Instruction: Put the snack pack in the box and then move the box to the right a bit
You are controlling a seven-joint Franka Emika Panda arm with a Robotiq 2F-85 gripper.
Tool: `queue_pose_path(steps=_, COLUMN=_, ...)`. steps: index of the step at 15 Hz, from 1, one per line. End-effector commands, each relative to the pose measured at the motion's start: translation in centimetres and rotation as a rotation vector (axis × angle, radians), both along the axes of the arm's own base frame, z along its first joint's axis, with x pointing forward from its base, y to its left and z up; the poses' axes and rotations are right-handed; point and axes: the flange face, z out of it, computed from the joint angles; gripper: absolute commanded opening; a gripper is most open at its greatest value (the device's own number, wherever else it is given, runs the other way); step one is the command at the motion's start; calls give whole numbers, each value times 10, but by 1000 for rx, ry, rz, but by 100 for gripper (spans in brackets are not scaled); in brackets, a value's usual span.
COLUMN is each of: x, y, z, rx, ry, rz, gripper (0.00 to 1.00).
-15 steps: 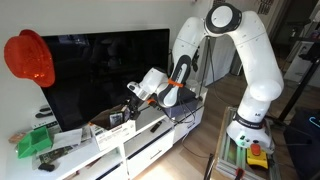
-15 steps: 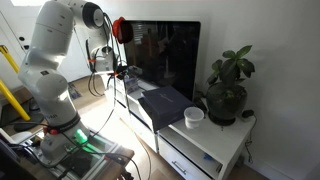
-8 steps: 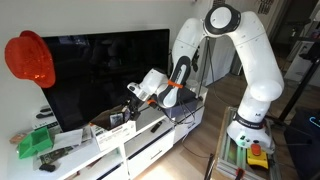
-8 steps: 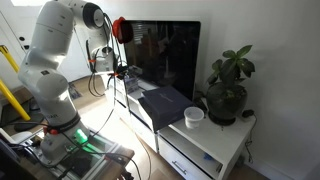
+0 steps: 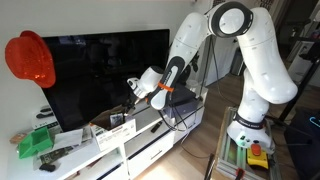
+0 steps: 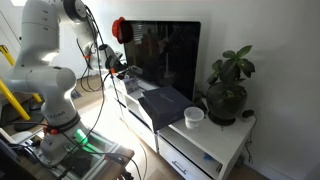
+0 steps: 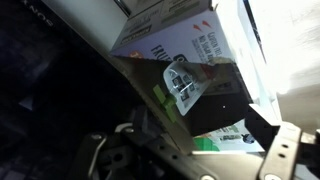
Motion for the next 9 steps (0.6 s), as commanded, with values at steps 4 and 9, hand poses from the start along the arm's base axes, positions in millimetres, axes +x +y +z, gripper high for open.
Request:
queue_pose_path(steps=4, x=-9, y=13, z=-11, rx=35, ry=79, rz=-124, gripper=100)
queue_pose_path(steps=9, x=-4, y=7, z=-22, rx=66, ry=105, rz=-243, gripper=100)
